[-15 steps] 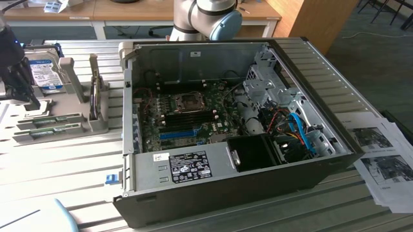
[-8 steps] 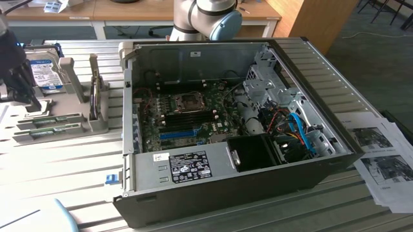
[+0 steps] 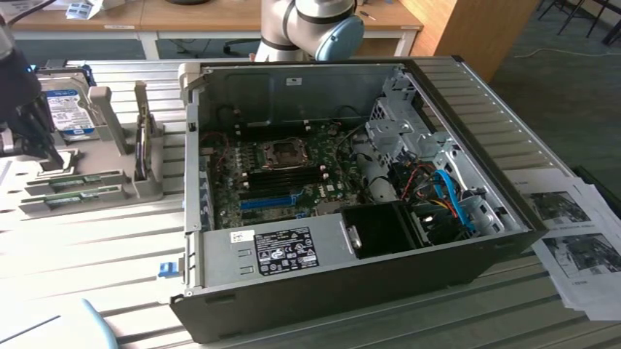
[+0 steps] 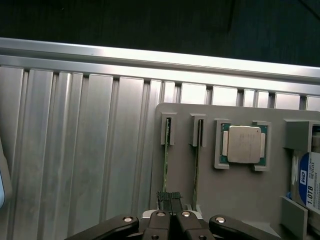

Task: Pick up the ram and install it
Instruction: 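Pick up the ram and move it above insertion slot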

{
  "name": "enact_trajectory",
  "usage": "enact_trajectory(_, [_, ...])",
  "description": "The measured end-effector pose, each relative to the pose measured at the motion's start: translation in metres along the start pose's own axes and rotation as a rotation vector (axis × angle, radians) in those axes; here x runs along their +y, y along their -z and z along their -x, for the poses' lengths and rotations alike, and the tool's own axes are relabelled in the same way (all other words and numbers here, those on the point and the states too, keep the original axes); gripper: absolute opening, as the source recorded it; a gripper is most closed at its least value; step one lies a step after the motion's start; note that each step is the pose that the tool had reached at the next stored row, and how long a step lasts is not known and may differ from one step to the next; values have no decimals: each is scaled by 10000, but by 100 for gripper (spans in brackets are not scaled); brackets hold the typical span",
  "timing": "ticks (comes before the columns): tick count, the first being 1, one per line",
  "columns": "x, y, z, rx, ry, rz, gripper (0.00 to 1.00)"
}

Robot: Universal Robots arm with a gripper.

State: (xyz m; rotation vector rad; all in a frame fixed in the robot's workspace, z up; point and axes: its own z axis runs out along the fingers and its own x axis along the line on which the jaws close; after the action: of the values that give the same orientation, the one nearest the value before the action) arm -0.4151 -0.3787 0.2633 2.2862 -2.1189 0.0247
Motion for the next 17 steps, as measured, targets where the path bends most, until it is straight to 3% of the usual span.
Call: enact_trajectory(17, [0,-92,3,1,0,-2,9])
